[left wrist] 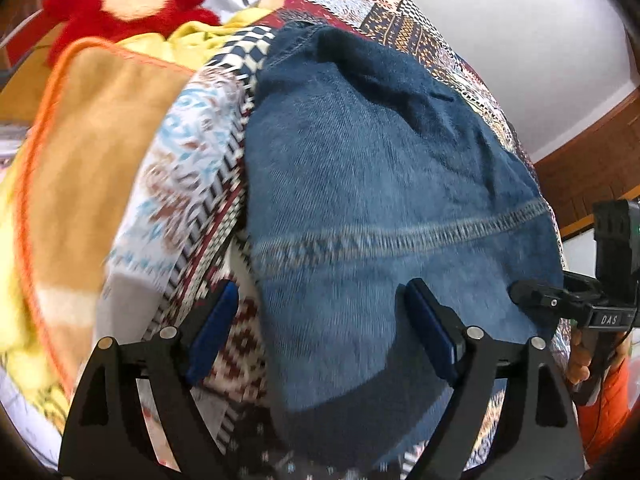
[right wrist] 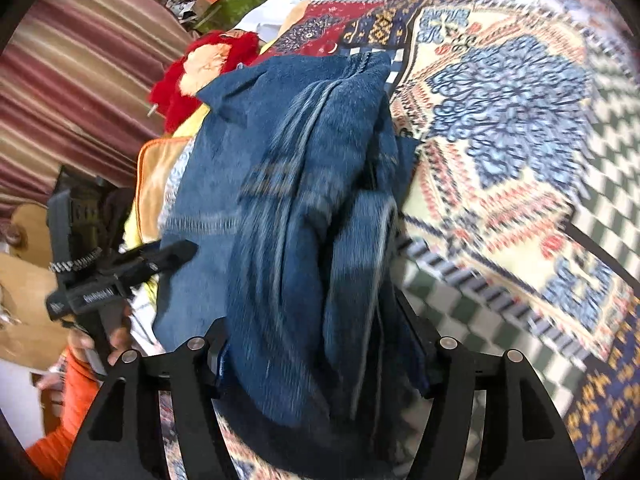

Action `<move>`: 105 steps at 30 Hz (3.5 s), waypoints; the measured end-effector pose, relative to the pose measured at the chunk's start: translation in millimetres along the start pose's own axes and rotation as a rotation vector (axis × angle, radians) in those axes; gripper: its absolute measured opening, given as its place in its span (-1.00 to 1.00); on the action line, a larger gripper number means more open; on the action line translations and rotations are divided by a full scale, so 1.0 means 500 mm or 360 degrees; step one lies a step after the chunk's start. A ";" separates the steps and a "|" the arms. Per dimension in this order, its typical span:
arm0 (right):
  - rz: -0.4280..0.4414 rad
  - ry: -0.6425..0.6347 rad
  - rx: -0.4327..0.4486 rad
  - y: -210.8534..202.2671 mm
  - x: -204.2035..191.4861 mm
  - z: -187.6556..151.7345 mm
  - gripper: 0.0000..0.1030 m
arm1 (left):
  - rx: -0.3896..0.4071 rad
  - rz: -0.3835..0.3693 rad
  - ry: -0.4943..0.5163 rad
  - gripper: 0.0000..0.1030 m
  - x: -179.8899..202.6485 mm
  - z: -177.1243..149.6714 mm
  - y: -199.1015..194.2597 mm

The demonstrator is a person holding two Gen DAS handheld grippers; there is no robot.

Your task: Fold large clothes

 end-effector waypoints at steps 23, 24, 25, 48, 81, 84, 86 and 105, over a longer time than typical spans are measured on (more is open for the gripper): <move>0.0040 -0.0342 0.0819 -0.389 -0.166 -0.165 0.24 | 0.0713 0.0257 0.0309 0.66 0.247 -0.022 -0.438; 0.0065 -0.0366 0.0901 -0.424 -0.186 -0.177 0.24 | 0.0787 0.0272 0.0342 0.66 0.269 -0.018 -0.470; 0.0093 -0.0383 0.0960 -0.453 -0.199 -0.187 0.24 | 0.0843 0.0293 0.0367 0.66 0.283 -0.010 -0.489; 0.0133 -0.0412 0.1612 -0.674 -0.291 -0.408 0.55 | 0.1384 0.0627 0.0524 0.99 0.446 -0.123 -0.701; -0.0010 -0.0370 0.1672 -0.671 -0.265 -0.395 0.86 | 0.1331 0.0610 0.0520 1.00 0.446 -0.112 -0.659; -0.0013 -0.0366 0.1666 -0.669 -0.263 -0.394 0.86 | 0.1329 0.0608 0.0523 1.00 0.447 -0.113 -0.656; -0.0020 -0.0372 0.1665 -0.668 -0.263 -0.394 0.86 | 0.1330 0.0607 0.0523 1.00 0.447 -0.113 -0.656; -0.0035 -0.0360 0.1660 -0.665 -0.257 -0.398 0.87 | 0.1323 0.0598 0.0521 1.00 0.440 -0.112 -0.659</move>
Point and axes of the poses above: each gripper's, at about its wrist camera, not at the fingertips, and y roughly the way its jaws point, x to its right, z to its top, the point moved 8 cm from there along y, roughly the way its jaws point, and after that the axes turned 15 degrees about y, right-handed, at the moved point
